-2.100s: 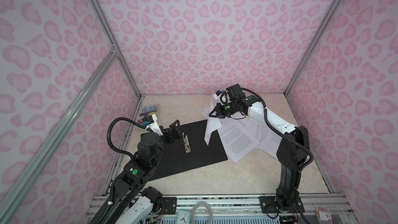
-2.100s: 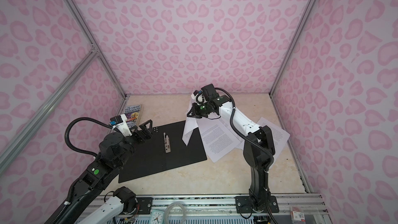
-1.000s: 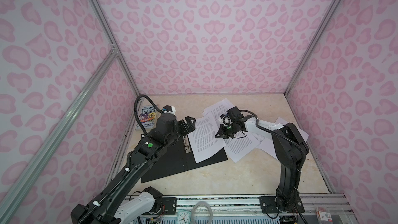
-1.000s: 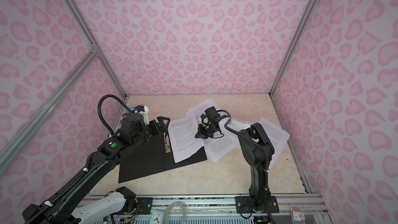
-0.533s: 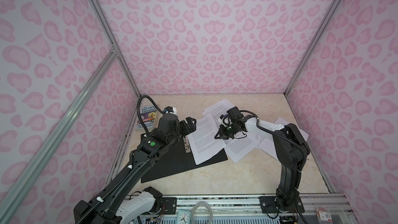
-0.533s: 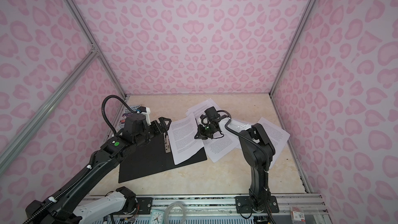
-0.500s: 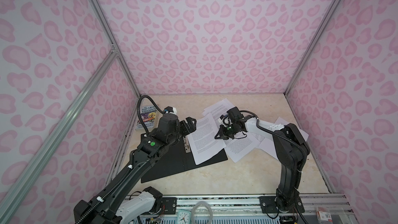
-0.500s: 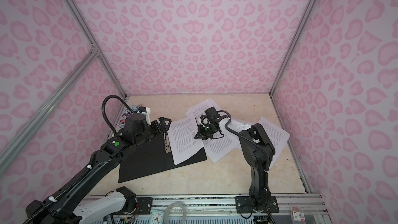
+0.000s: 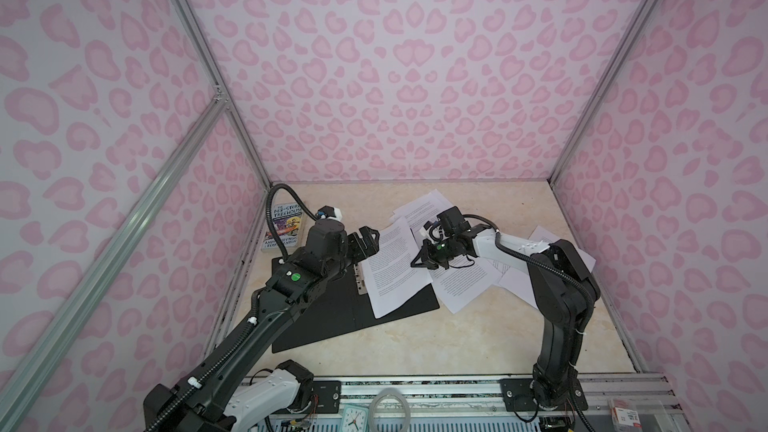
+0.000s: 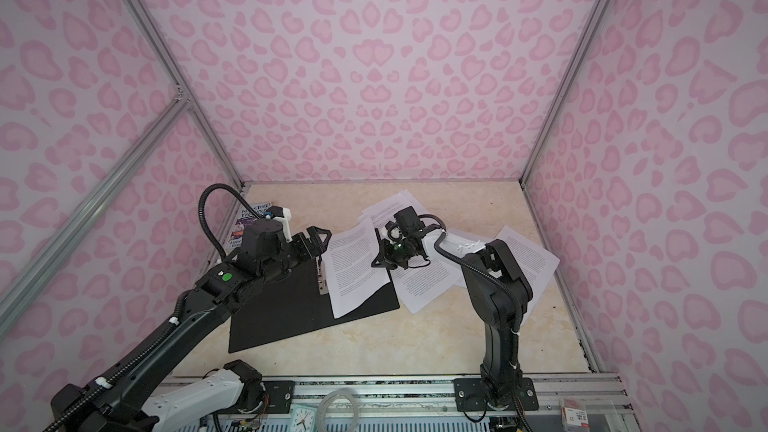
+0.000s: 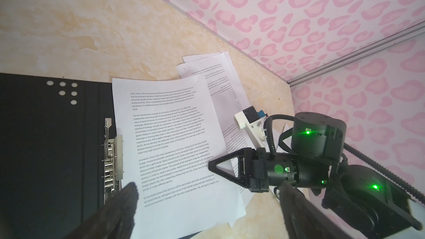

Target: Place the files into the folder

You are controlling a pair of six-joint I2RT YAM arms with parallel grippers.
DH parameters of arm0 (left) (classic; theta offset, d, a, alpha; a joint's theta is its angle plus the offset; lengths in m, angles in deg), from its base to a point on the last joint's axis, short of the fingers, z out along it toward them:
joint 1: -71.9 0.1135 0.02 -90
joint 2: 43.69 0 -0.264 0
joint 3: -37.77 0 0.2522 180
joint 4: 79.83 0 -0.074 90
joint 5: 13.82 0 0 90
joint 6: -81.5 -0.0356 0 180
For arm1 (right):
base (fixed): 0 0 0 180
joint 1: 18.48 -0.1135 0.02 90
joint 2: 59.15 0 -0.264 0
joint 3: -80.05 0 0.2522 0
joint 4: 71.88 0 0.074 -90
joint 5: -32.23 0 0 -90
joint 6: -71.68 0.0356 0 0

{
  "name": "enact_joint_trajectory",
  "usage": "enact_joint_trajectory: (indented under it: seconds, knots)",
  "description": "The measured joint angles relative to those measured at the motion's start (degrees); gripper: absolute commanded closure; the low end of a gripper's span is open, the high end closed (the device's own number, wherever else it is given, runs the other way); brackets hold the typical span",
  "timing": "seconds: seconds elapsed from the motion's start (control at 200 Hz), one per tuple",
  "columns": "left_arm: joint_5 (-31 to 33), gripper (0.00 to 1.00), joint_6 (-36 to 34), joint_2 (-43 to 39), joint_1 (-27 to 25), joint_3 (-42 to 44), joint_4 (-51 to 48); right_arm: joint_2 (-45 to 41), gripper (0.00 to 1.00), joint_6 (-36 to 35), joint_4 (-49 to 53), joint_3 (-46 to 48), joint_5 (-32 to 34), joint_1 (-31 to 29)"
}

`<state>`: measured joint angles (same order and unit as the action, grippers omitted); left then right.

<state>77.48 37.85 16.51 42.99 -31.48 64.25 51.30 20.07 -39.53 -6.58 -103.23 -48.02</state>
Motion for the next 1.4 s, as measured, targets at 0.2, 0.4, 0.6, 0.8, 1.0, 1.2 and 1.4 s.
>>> enact_joint_trajectory:
  seconds: [0.2,0.4,0.6,0.8,1.0,1.2,1.4]
  knots:
    - [0.0,0.03,-0.02,-0.02,0.0,0.26,-0.02,0.0,1.0,1.16,-0.83,0.57,0.33,-1.6]
    - [-0.02,0.03,-0.02,-0.07,0.0,0.79,0.0,0.0,1.0,1.79,-1.36,1.25,0.57,-2.05]
    - [-0.2,0.03,-0.02,-0.07,0.0,0.98,0.0,0.0,1.0,2.03,-1.42,1.29,0.61,-2.67]
    - [-0.42,0.03,-0.02,-0.09,0.0,1.05,0.02,0.13,1.0,0.85,0.44,0.85,1.16,-2.6]
    - [-0.42,0.03,0.02,-0.15,0.0,1.36,0.0,0.17,1.0,-0.9,2.38,0.35,1.95,-2.56]
    - [-0.42,0.03,0.02,-0.39,0.0,1.36,0.02,0.76,1.0,-2.05,3.76,-0.39,2.29,-2.64]
    - [-0.42,0.03,0.02,-0.42,0.0,1.49,0.0,0.98,1.0,-3.26,5.01,-0.83,2.75,-2.71]
